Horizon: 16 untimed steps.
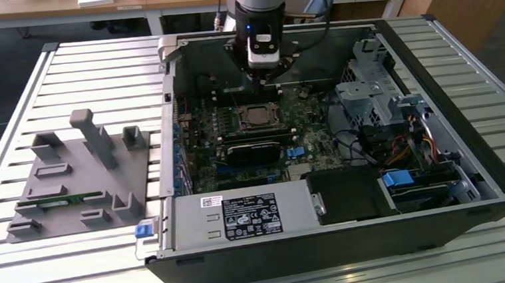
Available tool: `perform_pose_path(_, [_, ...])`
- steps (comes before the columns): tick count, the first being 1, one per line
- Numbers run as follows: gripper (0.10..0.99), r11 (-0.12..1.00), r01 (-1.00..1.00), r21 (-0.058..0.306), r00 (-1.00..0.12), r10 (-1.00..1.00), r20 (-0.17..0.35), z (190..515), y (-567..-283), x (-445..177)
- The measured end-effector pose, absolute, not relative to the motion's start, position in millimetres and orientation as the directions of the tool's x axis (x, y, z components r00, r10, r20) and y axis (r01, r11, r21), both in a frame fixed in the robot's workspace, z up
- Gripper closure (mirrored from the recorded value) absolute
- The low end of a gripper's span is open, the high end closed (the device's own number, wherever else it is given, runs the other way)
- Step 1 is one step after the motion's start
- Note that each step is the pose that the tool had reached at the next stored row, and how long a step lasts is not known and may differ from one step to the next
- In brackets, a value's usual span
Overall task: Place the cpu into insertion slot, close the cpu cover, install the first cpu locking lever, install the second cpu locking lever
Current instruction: 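Install the first cpu locking lever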
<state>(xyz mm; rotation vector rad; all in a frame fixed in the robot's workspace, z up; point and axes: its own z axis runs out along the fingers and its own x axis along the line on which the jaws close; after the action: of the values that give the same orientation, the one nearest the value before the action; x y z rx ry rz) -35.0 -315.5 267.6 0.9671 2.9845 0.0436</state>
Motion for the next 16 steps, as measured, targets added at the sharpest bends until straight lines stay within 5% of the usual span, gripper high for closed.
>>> perform_pose_path(16, [0.969,0.921,0.385,0.05,-0.922,0.386,-0.006,265.9,-315.4,-34.9])
